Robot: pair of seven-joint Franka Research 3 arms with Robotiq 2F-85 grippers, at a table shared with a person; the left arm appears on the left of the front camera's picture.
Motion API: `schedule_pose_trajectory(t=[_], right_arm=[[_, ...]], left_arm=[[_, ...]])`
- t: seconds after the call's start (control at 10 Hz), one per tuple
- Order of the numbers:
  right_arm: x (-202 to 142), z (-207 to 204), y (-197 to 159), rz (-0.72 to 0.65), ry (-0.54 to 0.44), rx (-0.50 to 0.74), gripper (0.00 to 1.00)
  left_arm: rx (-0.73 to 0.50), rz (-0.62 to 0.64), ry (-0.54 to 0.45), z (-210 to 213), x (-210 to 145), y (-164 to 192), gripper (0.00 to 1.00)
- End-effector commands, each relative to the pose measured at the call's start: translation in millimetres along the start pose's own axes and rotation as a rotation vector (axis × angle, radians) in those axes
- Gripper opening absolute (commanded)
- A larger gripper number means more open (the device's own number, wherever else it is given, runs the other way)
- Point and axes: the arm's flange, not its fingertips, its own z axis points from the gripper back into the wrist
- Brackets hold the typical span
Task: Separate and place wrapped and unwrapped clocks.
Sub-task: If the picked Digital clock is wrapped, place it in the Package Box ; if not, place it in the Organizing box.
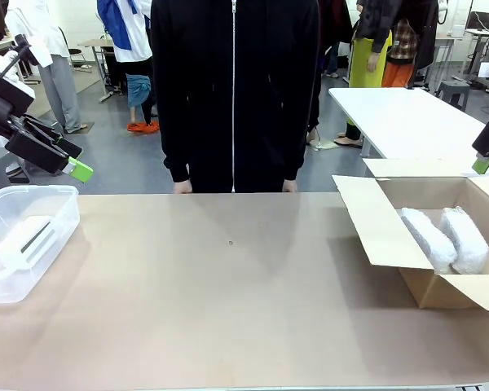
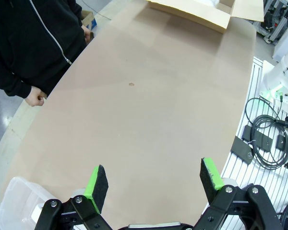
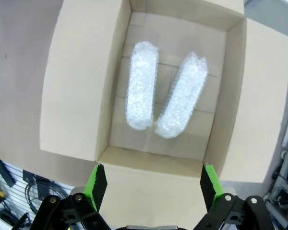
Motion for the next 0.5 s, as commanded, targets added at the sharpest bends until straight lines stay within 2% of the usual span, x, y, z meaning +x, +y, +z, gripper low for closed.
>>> schedule_pose_trajectory(t=[0.0, 0.4], right_arm=[[0.3, -1.4, 0.3, 0.002, 0.005, 0.003, 1.0], [0.3, -1.4, 0.3, 0.002, 0.005, 0.003, 1.0]], left_arm=[[0.01, 0.001, -0.004, -0.7, 0.6, 0.8, 1.0], [0.01, 0.001, -0.004, -0.7, 0.6, 0.8, 1.0]])
